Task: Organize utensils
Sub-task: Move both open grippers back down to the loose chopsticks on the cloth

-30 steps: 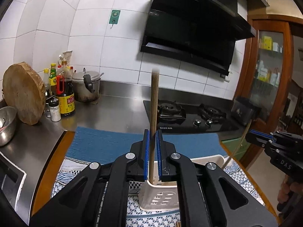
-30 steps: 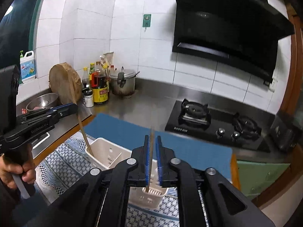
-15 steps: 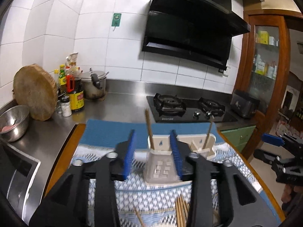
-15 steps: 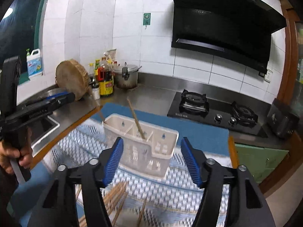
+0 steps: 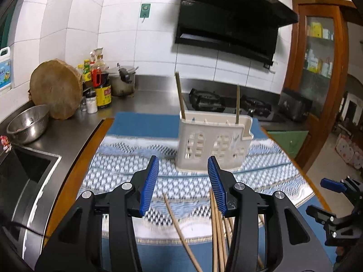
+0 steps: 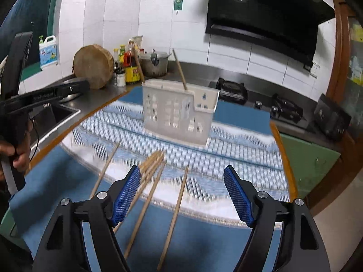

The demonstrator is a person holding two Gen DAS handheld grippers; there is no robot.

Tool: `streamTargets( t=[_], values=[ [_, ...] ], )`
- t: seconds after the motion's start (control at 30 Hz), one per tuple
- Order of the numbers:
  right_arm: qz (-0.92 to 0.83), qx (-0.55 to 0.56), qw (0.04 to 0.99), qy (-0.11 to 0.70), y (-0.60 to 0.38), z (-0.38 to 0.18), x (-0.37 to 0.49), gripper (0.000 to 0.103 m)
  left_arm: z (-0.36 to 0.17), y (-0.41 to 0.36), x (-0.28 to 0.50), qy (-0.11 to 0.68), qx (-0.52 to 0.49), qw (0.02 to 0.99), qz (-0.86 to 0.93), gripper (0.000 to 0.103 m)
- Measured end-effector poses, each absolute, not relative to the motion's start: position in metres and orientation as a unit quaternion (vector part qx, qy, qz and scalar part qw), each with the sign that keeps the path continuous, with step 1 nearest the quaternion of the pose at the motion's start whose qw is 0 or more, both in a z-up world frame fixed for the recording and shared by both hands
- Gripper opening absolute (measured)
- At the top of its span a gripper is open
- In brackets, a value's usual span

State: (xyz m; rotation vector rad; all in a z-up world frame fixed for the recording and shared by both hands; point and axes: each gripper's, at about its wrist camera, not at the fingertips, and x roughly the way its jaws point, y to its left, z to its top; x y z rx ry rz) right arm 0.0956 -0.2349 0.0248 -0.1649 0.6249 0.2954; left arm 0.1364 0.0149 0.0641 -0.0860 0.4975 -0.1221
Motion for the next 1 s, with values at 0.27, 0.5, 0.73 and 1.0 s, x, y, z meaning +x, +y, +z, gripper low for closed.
streamTargets(
  t=[0.27,0.5,0.73,1.0],
  values=[
    [0.130,-0.070,0.930,0.336,-0.237,-0.009,0.077,0.073,0.034,0.015,0.126,0.281,-0.050,0.957,-0.046,0.046],
    [0.125,-0.051,0.929,0.345,-0.248,-0.015,0.077,0.073,0.022,0.012,0.126,0.295,-0.044,0.954,-0.032,0.046],
    [0.124,-0.062,0.924,0.355,-0.245,-0.028,0.077,0.073,0.009,0.010,0.123,0.320,-0.048,0.946,-0.007,0.046],
    [0.126,-0.050,0.920,0.368,-0.247,-0.039,0.080,0.073,-0.005,0.013,0.112,0.332,-0.055,0.941,0.015,0.046]
  ],
)
